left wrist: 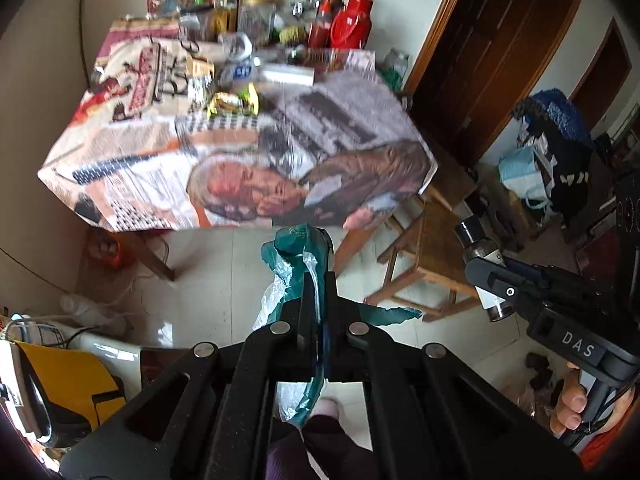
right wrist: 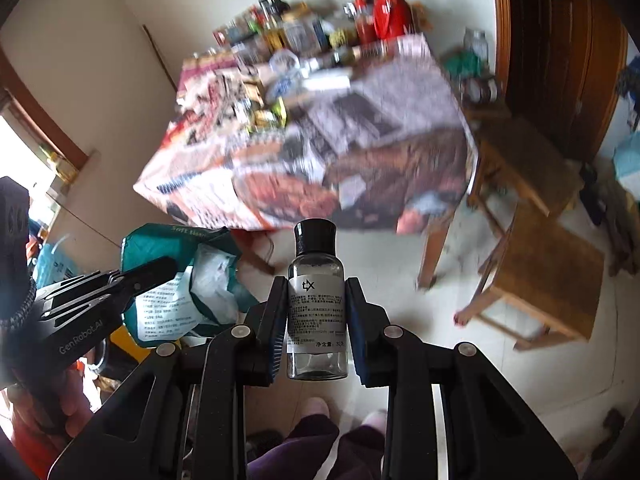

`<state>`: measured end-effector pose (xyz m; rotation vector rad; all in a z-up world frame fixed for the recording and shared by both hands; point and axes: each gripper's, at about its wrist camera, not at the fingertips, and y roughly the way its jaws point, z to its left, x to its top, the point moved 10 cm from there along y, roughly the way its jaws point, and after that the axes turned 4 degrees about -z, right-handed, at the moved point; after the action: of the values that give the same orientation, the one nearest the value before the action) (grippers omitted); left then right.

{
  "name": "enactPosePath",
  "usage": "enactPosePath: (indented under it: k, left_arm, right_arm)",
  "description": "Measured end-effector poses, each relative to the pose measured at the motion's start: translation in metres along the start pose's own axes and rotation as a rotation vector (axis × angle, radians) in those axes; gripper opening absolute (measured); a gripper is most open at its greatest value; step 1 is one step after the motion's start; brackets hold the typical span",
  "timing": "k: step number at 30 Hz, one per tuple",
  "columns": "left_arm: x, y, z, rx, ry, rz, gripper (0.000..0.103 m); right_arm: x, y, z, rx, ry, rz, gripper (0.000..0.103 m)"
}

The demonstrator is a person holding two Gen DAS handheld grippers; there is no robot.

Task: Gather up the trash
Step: 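Lift the green bag and clear bottle and carry both toward the white bucket, then open the left gripper over the bucket while the right drops the clear bottle in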

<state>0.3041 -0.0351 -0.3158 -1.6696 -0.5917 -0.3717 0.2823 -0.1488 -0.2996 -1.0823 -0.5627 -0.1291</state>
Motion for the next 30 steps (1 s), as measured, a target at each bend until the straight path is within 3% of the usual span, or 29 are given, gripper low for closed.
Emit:
enactPosePath:
  k: [10, 15, 24, 30]
  left_arm:
    - [-0.072, 0.141, 0.034, -0.068, 0.004, 0.228, 0.0]
    - [-0.121, 0.222, 0.061, -0.063, 0.007, 0.329, 0.0]
    - [-0.204, 0.352, 0.103, -0.076, -0.074, 0.431, 0.0]
    - [-0.245, 0.422, 0.118, -0.09, -0.098, 0.48, 0.0]
  right_arm:
    - [-0.059, 0.112, -0.029, -0.067, 0.062, 0.14, 0.026]
    - [-0.089, 0.175, -0.05, -0.091, 0.093, 0.184, 0.026]
    - [-0.16, 0.298, -0.089, -0.108, 0.111, 0.281, 0.026]
    - [-0.191, 0.354, -0.1, -0.096, 0.084, 0.329, 0.026]
